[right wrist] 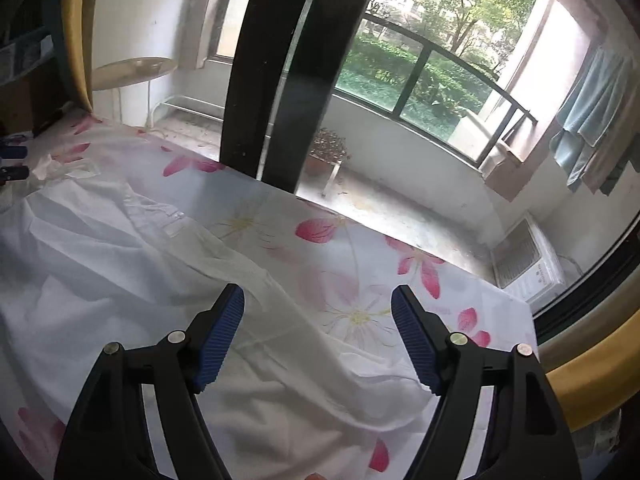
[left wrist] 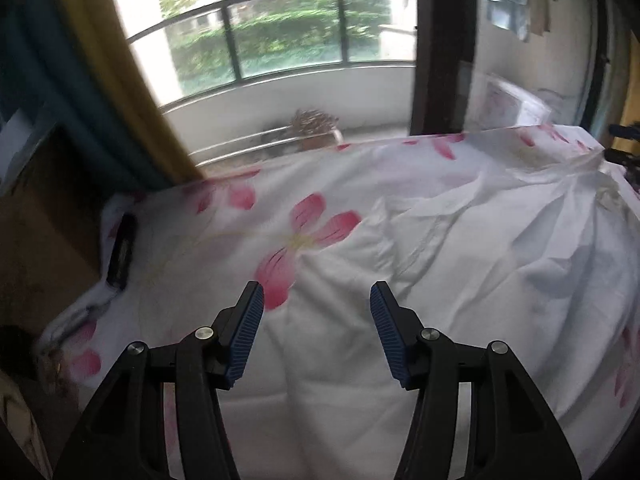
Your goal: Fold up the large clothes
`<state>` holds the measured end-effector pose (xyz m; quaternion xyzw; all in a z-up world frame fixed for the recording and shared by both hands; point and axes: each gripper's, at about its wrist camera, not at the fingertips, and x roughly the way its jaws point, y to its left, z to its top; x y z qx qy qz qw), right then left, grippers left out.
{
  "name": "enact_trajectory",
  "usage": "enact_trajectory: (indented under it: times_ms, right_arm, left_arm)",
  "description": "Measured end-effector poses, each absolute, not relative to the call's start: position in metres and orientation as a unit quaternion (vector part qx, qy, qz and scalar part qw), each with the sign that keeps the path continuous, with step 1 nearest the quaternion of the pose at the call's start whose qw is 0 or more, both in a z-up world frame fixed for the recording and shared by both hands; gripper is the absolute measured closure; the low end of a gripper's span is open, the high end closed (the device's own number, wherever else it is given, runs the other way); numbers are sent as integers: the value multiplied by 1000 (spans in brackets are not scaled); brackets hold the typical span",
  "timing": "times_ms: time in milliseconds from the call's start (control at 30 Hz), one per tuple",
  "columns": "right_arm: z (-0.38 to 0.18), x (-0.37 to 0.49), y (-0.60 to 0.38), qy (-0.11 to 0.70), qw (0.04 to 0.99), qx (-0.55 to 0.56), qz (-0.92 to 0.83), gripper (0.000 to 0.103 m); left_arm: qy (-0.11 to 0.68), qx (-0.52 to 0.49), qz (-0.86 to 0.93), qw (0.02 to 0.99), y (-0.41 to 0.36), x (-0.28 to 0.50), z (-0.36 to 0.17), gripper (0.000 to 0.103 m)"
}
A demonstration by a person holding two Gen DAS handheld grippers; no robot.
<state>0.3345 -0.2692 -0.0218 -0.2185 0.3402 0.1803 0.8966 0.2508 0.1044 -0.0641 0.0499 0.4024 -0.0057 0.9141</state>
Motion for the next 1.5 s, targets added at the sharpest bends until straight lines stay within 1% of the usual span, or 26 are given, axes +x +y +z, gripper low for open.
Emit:
enact_trajectory:
  times_ms: [133,267,300,333,367,400,500,667,867,900,967,1033,1067,1233,1367,1500]
  right_arm:
    - [-29,344,-264,349,895,-211,177,27]
    - [-31,351,-255,352,894,-205,186,27]
    - [-31,351,-253,350,895,-206,188,27]
    - [-30,350,-251,347,895,-205,190,27]
    - [-28,349,-250,343,896,-205,195,27]
    - [-26,347,-250,338,897,-203,198,27]
    - [-23,346,-253,335,897,-188,218,27]
    - [-16,361,-278,351,897,-115,243,27]
    - [-19,369,-310,366,907,-99,181,27]
    - [-22,367,-315,370,908,-98,172,27]
    - [-28,361,-329,379,908,-97,148,27]
    - [-35,351,-341,385,908,-98,136,27]
    - [-38,347,-347,388,906,-99,133,27]
    - [-55,324,-359,411,893,-120,139,27]
    - [-67,314,-352,414,882,-157,164,27]
    - [-74,325,-345,415,877,-171,171,27]
  left_arm:
    - [422,67,-55,902,89,262,-68,44]
    - [445,98,-46,889,82,278,-84,45]
    - [450,96,-46,887,83,280,-87,48]
    - [451,93,-50,886,85,283,-88,66]
    - [448,86,-53,888,87,285,-88,78]
    - [448,80,-45,889,90,288,-87,98]
    - [430,53,6,901,110,295,-81,99]
    - [402,10,75,912,145,298,-71,100]
    - [421,-35,118,899,173,292,-76,99]
    - [424,-38,119,897,173,291,-75,97]
    - [422,-39,122,898,173,285,-70,86]
    - [413,-43,123,901,174,276,-65,49]
    - [407,-46,122,904,172,270,-60,45]
    - [395,-52,114,910,163,239,-47,45]
    - [412,-57,96,904,153,222,-57,45]
    - [434,-61,92,894,147,212,-73,45]
